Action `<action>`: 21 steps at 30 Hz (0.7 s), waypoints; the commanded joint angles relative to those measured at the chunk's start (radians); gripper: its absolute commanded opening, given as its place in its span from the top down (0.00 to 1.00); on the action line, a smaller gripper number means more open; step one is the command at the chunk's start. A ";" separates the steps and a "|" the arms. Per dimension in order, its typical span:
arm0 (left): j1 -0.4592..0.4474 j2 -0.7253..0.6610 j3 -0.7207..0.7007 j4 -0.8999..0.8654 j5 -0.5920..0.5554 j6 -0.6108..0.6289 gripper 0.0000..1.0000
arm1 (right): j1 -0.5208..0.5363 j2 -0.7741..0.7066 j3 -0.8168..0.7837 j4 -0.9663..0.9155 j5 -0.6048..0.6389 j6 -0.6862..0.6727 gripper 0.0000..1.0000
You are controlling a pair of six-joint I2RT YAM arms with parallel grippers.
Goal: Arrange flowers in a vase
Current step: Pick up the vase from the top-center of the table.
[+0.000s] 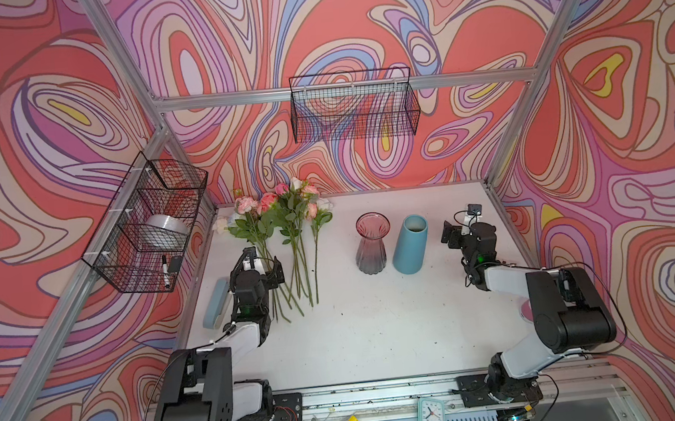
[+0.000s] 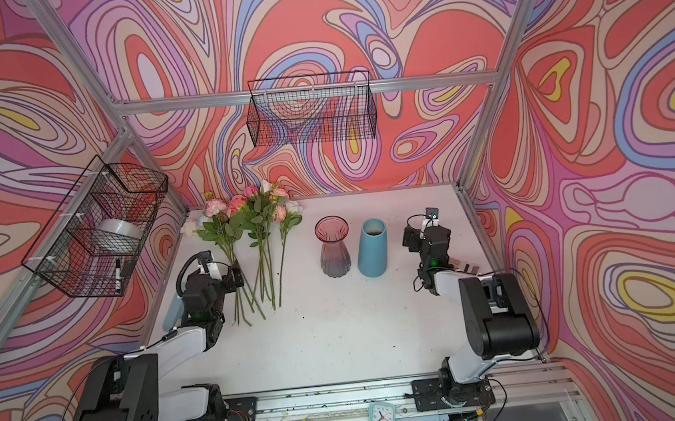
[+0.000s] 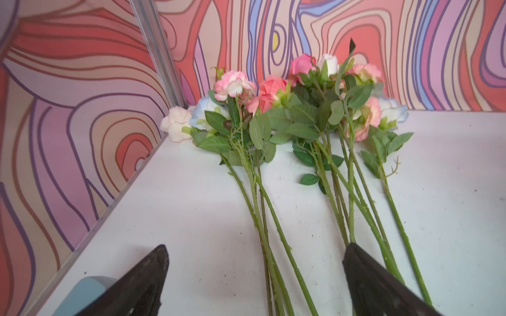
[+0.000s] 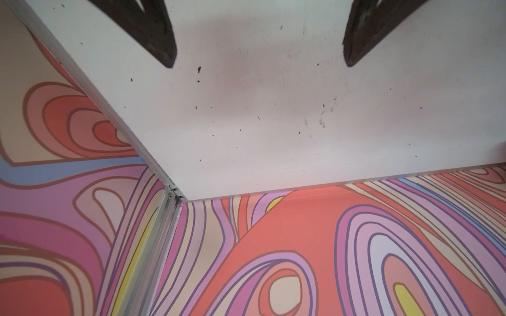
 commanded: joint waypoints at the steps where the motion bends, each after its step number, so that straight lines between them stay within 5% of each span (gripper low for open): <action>1: -0.003 -0.118 0.070 -0.156 -0.014 -0.006 0.00 | -0.005 -0.085 0.090 -0.243 0.105 0.067 0.02; 7: -0.007 -0.332 0.344 -0.592 0.092 -0.143 0.00 | -0.005 -0.137 0.463 -0.869 0.081 0.209 0.02; 12: -0.008 -0.466 0.494 -0.841 0.119 -0.363 0.00 | -0.007 -0.259 0.428 -0.871 0.055 0.431 0.02; 14: -0.005 -0.537 0.451 -0.858 0.059 -0.512 0.00 | -0.007 -0.298 0.416 -0.832 -0.027 0.399 0.15; 18: -0.004 -0.595 0.435 -0.835 0.186 -0.489 0.07 | -0.006 -0.293 0.514 -0.955 -0.135 0.403 0.45; 21: -0.004 -0.560 0.527 -0.964 0.245 -0.478 0.29 | -0.004 -0.288 0.551 -1.028 -0.237 0.405 0.52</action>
